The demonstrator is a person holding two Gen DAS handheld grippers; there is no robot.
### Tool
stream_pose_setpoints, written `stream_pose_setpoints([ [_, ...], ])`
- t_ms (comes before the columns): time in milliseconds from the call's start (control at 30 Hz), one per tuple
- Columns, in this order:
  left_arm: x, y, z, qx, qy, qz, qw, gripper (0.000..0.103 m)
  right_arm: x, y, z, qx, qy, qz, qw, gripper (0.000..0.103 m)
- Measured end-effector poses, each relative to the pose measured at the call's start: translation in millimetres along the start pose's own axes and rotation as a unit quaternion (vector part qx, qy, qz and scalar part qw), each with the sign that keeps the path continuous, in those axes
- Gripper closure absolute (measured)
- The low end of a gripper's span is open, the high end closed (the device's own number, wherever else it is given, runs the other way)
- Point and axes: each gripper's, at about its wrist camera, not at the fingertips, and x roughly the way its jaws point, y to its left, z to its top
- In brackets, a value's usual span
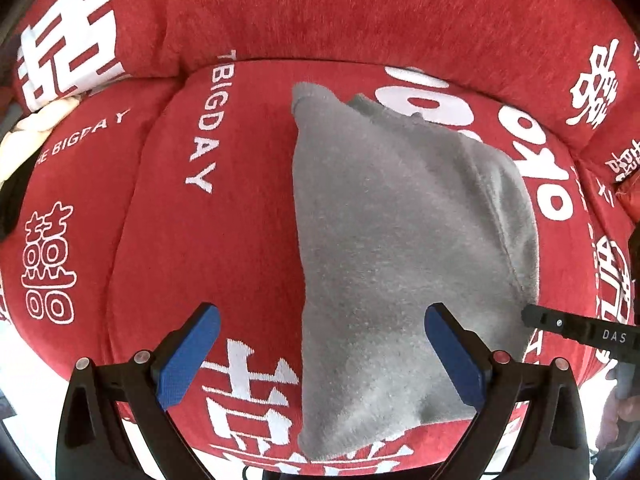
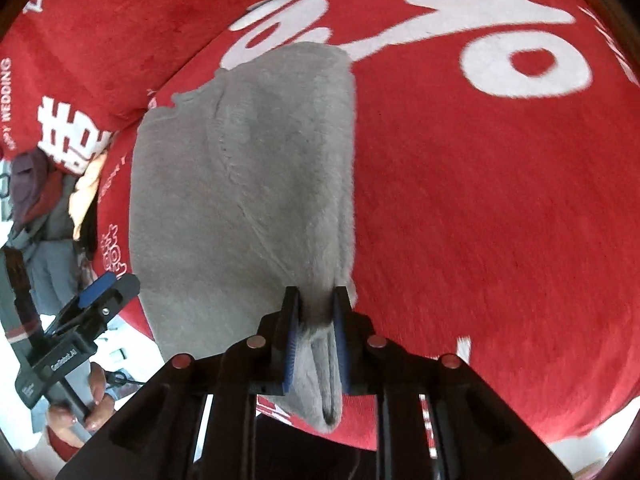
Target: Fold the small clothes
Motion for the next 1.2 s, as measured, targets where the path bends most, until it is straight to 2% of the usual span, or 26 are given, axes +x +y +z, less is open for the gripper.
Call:
stream_pose_setpoints([
  [167, -4, 2, -1, -0.013, 0.009, -0.019, 0.9997, 0.001, -5, 11, -6, 0.001, -0.007, -0.011, 1.000, 0.084],
  [333, -9, -1, -4, 0.000, 0.010, -0.015, 0.9998, 0.001, -15, 19, -9, -0.006, -0.017, -0.027, 0.999, 0.084],
  [467, -11, -3, -7, 0.005, 0.020, -0.011, 0.9997, 0.001, -27, 30, -8, -0.013, -0.047, -0.040, 0.998, 0.084],
  [500, -11, -3, -8, 0.005, 0.021, -0.010, 0.9997, 0.001, -30, 33, -8, -0.019, -0.055, -0.043, 0.997, 0.082],
  [600, -9, -3, -11, 0.008, 0.028, 0.001, 0.9996, 0.001, -25, 41, -1, -0.028, -0.063, -0.060, 0.996, 0.050],
  [667, -8, -2, -14, 0.008, 0.035, 0.007, 0.9993, 0.001, -15, 44, 5, -0.037, -0.062, -0.071, 0.995, 0.050],
  [767, -5, 1, -20, 0.010, 0.049, 0.016, 0.9986, 0.001, 14, 42, 8, -0.049, -0.026, -0.135, 0.989, 0.050],
  [933, -4, 6, -30, 0.017, 0.063, 0.012, 0.9978, 0.001, 9, 22, -5, -0.001, -0.024, -0.098, 0.995, 0.047],
  [1000, -7, 7, -32, 0.021, 0.060, 0.009, 0.9980, 0.001, 5, 19, -11, -0.004, -0.019, -0.092, 0.996, 0.047],
  [1100, -13, 4, -33, 0.035, 0.047, 0.003, 0.9983, 0.001, -2, 18, -21, -0.018, -0.013, -0.101, 0.995, 0.034],
  [1200, -13, -1, -31, 0.049, 0.056, -0.014, 0.9971, 0.001, -9, 18, -30, -0.024, -0.014, -0.108, 0.994, 0.034],
])
